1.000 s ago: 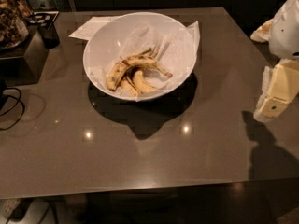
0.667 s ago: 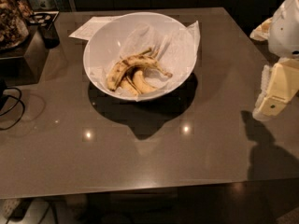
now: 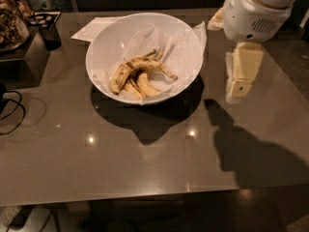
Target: Pick banana from white bowl
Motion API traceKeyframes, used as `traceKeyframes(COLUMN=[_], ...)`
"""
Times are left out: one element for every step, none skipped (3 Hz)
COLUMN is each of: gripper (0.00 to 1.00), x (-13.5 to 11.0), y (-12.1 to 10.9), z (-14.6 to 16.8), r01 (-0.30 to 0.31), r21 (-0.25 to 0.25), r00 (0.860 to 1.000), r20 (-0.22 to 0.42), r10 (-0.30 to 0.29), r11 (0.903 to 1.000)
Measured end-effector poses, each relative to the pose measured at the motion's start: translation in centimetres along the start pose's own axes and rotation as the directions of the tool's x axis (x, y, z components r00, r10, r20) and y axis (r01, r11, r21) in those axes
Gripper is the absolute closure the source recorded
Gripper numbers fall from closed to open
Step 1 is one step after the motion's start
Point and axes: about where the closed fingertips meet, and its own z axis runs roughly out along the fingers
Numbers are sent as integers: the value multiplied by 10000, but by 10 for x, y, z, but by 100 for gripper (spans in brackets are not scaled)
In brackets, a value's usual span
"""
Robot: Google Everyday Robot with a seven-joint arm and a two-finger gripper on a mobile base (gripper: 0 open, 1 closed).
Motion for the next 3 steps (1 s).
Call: traceKeyframes(gripper=[0,0,0], x=[8,4,-17], y=[2,-15,-39], z=[1,5,11], r01=[-272,-235,264], r21=[40,-15,-121], r00=[9996,9997,9996], r20=[-35,-109,-19], r10=[273,235,-264], r11=[9996,9997,9996])
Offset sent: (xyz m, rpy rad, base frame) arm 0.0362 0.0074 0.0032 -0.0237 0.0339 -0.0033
